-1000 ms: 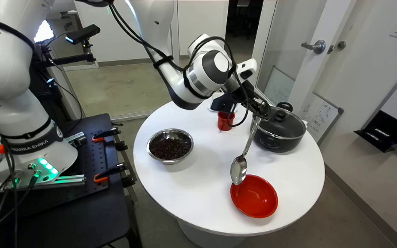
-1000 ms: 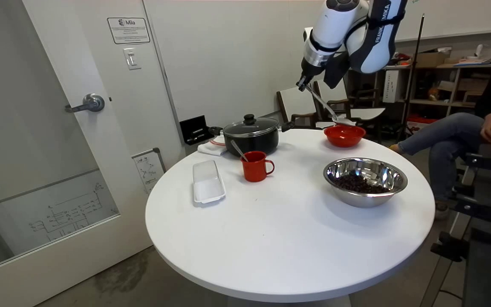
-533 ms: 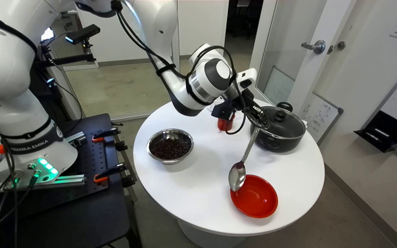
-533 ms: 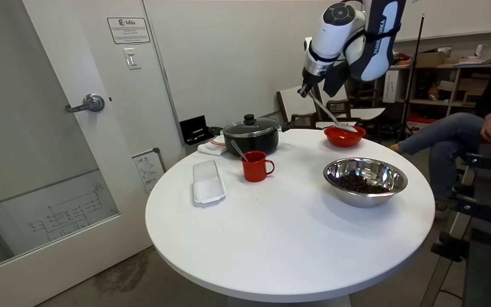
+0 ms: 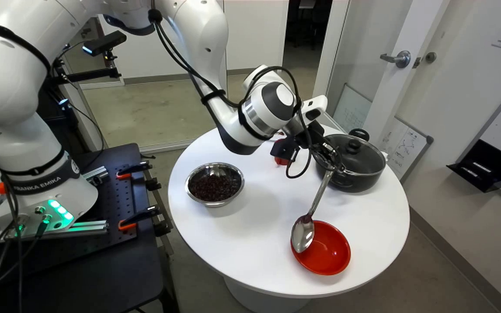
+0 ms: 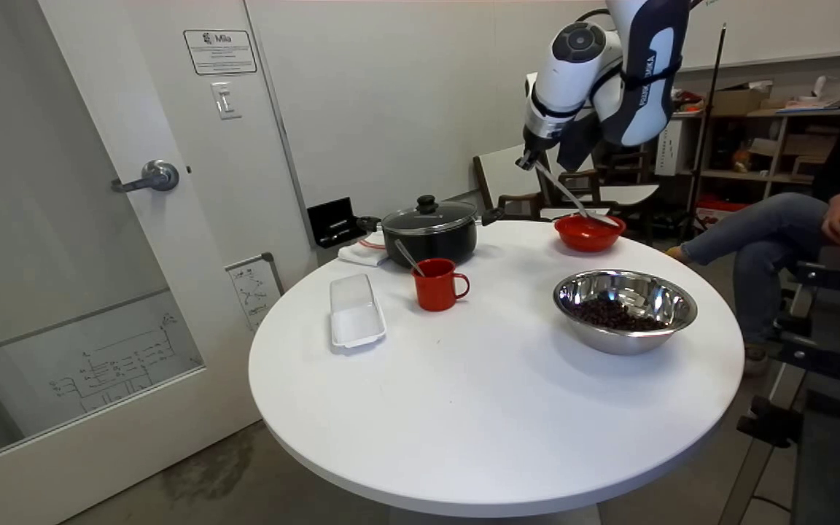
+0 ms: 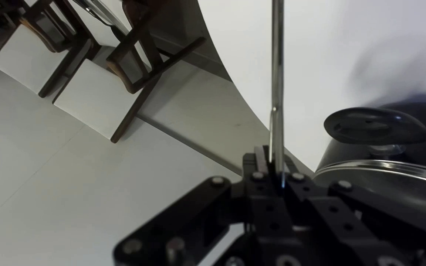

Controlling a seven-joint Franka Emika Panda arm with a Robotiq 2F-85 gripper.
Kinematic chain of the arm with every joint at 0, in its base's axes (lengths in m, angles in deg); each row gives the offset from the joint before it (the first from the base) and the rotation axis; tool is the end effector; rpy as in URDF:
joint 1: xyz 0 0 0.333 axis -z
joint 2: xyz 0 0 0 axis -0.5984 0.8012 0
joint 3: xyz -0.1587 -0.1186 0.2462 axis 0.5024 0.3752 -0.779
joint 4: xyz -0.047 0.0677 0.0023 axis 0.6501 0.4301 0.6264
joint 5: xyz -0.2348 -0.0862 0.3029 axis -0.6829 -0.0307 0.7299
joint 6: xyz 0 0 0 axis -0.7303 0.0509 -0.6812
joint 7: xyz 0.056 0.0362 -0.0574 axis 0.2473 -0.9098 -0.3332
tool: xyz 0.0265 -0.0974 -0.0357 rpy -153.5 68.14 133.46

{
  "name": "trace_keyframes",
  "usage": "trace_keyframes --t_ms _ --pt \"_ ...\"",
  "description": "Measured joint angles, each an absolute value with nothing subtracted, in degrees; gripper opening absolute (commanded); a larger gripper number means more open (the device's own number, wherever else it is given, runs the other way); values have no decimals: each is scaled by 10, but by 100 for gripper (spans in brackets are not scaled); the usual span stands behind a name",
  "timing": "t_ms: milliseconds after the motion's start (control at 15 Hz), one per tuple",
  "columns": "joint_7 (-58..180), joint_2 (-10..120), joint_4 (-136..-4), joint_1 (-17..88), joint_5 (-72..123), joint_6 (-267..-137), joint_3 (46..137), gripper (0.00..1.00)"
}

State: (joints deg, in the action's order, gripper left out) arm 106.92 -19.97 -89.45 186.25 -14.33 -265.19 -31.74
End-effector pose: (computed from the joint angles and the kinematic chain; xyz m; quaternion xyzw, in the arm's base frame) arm 0.6092 -0.1750 0.1908 0.9042 0.0129 0.3042 0.2994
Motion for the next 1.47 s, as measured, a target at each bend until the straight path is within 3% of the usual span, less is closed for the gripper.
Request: trace_keyframes --t_ms 1467 --pt "1095 -272 -836 1860 -120 -2652 -291 1"
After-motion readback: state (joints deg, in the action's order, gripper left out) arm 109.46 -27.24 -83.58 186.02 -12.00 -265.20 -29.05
